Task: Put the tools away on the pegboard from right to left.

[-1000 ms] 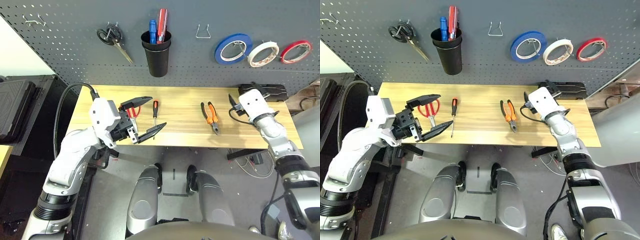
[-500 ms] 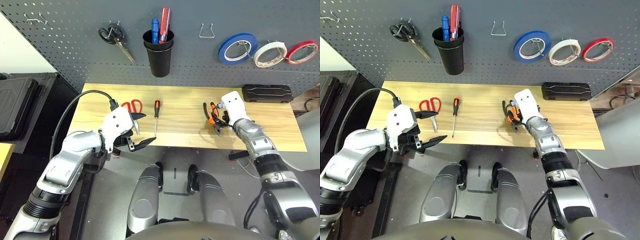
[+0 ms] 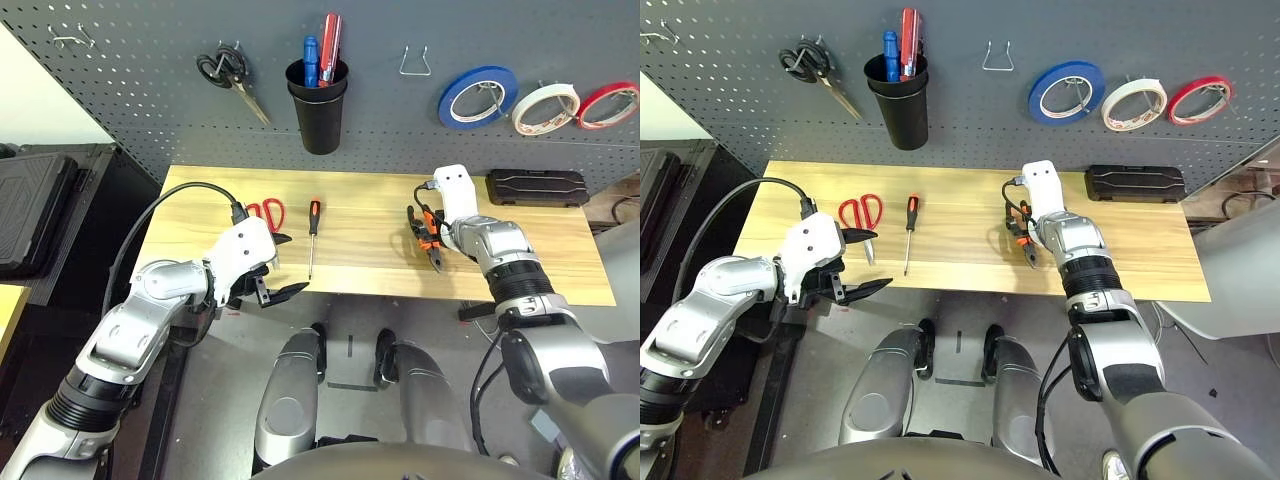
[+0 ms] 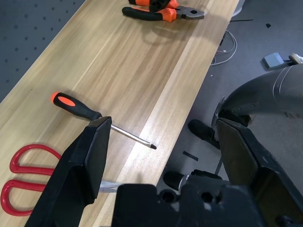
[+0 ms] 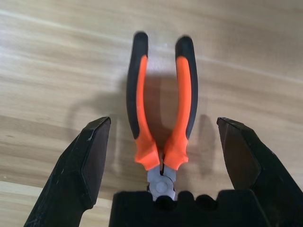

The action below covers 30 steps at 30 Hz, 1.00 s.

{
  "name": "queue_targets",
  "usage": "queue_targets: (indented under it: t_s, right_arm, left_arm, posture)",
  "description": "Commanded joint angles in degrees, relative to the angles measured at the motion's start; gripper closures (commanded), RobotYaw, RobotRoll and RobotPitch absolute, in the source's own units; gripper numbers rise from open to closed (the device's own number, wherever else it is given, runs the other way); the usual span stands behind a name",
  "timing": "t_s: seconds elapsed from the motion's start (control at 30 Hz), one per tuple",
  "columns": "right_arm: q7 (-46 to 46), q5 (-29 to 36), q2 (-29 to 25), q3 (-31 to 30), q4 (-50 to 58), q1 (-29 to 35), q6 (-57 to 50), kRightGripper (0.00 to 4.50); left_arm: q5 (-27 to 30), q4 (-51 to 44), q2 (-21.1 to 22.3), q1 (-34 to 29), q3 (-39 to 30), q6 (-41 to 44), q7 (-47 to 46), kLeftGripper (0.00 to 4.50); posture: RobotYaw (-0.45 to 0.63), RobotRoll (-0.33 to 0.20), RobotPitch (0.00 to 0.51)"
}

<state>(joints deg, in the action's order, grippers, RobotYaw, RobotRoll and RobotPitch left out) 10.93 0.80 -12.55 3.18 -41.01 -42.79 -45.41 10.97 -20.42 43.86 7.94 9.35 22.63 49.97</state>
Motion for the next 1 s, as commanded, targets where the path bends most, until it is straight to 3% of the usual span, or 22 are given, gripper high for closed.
queue_targets:
  t_s: [0.03, 0.97, 1.0]
  right_arm:
    - [-1.11, 0.59, 0.59, 0.89, -4.02, -0.79, -1.04, 0.03]
    - [-6.3, 0.89, 2.77, 3.05, -26.04, -7.91, 8.68, 0.03]
    - [-6.37, 0.87, 2.76, 3.1, -26.27, -7.91, 8.95, 0.4]
  left_arm:
    - [-1.02, -1.32, 0.28, -0.56, 1.28, 0.69, 0.41, 0.0]
    - [-3.66, -1.17, -1.11, 1.45, 3.13, 2.52, -0.36, 0.0]
    - [-3.71, -1.16, -1.18, 1.44, 3.12, 2.54, -0.42, 0.0]
  posture:
    - [0.31, 0.0, 0.288]
    - [0.32, 0.0, 0.301]
    - [0.32, 0.0, 0.301]
